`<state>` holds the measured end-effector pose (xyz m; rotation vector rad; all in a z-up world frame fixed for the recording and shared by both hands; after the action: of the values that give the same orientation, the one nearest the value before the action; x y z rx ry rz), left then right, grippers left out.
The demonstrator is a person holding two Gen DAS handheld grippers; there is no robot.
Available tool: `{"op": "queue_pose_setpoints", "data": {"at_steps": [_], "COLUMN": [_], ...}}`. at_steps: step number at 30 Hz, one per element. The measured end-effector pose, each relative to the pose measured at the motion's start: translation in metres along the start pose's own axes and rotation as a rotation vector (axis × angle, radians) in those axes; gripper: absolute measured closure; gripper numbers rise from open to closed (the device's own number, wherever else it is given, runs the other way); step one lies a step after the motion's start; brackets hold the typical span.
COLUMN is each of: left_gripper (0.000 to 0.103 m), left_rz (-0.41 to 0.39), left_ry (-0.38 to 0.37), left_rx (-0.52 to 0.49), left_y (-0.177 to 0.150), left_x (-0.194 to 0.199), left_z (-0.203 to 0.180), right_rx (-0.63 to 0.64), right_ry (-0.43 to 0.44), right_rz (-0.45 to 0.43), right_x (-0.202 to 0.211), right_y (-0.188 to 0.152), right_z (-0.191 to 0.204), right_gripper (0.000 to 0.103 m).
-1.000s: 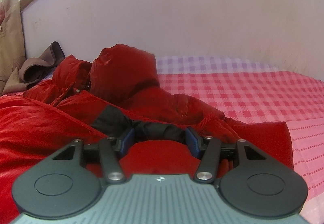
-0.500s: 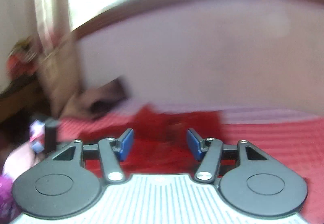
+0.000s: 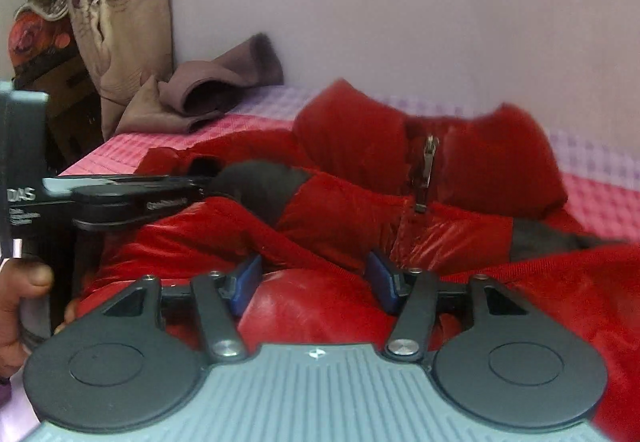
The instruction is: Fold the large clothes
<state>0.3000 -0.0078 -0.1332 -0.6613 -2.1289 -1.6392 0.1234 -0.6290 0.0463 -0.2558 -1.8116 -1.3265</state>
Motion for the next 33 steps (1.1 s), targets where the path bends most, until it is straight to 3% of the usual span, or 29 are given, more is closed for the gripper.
{"op": "queue_pose_setpoints", "data": {"at_steps": [5,9,13,18,21,25,28,29,30,31,33], "left_gripper": [0.085,0.085,0.085,0.085,0.085,0.084,0.067,0.044,0.009,0.0,0.0], "left_rz": [0.003,0.006,0.003,-0.004,-0.003,0.043,0.077,0.075,0.063,0.037,-0.031], "left_ry": [0.025,0.037,0.039,0.04,0.046,0.037,-0.067,-0.112,-0.132,-0.122,-0.08], "left_rx": [-0.029,-0.052,-0.054,-0.061,-0.062,-0.086,-0.024,-0.004,0.003,-0.001,-0.031], "left_y": [-0.001,-0.002,-0.002,-0.004,-0.004,0.003,0.018,0.022,0.027,0.032,0.04], "left_x": [-0.001,-0.003,-0.003,-0.002,-0.003,0.0,0.027,0.038,0.052,0.063,0.086], "left_z": [-0.004,-0.006,-0.005,-0.006,-0.007,-0.007,0.005,0.01,0.018,0.025,0.044], "right_rx": [-0.025,-0.154,-0.233,-0.329,-0.386,-0.421,-0.439,-0.442,-0.438,-0.426,-0.385], "right_ry": [0.009,0.096,-0.004,-0.12,-0.076,-0.054,-0.053,-0.072,-0.083,-0.077,-0.029], "right_rz": [-0.024,-0.071,-0.181,-0.083,-0.073,-0.079,-0.092,-0.122,-0.177,-0.242,-0.35], "right_x": [0.0,0.026,0.082,0.091,0.079,0.069,0.08,0.09,0.105,0.121,0.146], "right_y": [-0.01,-0.002,-0.001,-0.037,-0.062,-0.067,-0.061,-0.059,-0.06,-0.06,-0.063], "right_z": [-0.003,-0.02,-0.059,-0.116,-0.124,-0.127,-0.129,-0.126,-0.12,-0.112,-0.092], "right_gripper": [0.046,0.043,0.043,0.045,0.045,0.045,0.041,0.036,0.026,0.016,0.009]}}
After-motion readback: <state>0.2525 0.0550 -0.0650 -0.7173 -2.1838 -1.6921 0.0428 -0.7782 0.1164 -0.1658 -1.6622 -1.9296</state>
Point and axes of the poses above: each gripper's, at about its wrist camera, not at the fingertips, and x roughly against the way its jaws point, z to its left, y to its top, the point moved 3 cm from there along -x, roughly the way its jaws point, and after that the axes turned 11 degrees about x, right-handed, at the moved point
